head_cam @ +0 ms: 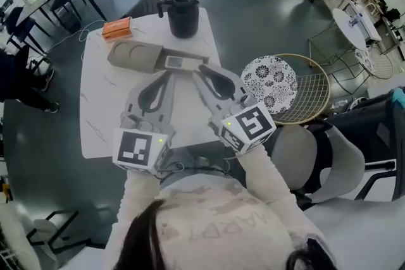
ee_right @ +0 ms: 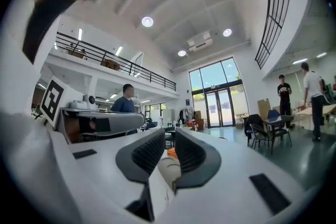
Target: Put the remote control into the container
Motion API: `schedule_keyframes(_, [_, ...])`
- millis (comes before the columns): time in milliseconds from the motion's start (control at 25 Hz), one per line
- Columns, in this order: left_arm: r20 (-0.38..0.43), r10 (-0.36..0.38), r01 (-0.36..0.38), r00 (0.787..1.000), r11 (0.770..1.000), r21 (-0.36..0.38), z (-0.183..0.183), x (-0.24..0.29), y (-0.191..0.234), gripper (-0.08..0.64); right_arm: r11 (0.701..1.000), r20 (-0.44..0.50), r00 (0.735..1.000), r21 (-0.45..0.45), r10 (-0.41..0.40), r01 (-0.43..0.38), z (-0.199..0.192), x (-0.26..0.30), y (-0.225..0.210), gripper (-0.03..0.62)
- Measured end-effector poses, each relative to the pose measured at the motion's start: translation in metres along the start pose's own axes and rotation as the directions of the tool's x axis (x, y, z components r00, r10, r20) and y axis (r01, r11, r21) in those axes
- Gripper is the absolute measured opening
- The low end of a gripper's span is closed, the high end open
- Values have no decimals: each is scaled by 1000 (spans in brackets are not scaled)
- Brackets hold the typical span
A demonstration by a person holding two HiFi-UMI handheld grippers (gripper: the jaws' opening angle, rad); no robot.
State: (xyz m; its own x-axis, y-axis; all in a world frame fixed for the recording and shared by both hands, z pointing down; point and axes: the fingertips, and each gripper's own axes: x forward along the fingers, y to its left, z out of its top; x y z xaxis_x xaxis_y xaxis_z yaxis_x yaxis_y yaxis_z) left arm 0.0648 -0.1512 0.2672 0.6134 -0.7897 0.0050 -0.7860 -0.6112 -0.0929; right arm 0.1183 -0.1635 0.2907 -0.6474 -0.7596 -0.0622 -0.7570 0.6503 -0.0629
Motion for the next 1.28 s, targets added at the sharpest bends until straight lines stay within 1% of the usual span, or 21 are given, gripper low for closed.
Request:
schedule_keyframes(240, [14, -6, 6, 1000, 1000, 30, 19, -25, -37, 14, 999, 58, 998, -27, -39, 41, 36, -42, 24, 49])
schedule_keyframes(360, [27, -27, 26, 999, 998, 52, 22, -30, -44, 14, 997, 65, 996, -36, -62, 65, 40, -53, 28, 44])
schedule_keyframes(520, [47, -51, 48, 998, 997, 68, 28, -42, -50, 14, 997, 64, 995, -31, -72, 74, 41, -61, 41, 43])
schedule_keyframes(800, [53, -62, 58, 997, 996, 70, 34, -93, -39, 14, 993, 66, 992, -47, -103, 107, 50, -65, 86, 43])
schedule_keyframes(1080, [39, -61, 58, 997, 996, 61, 34, -147, -23, 14, 992, 40, 992, -50, -117, 118, 46, -65, 145, 43])
schedule_keyframes(1280, [44, -73, 71, 996, 996, 51, 33, -172, -20, 14, 989, 40, 989, -35, -145, 146, 45, -66, 168, 32])
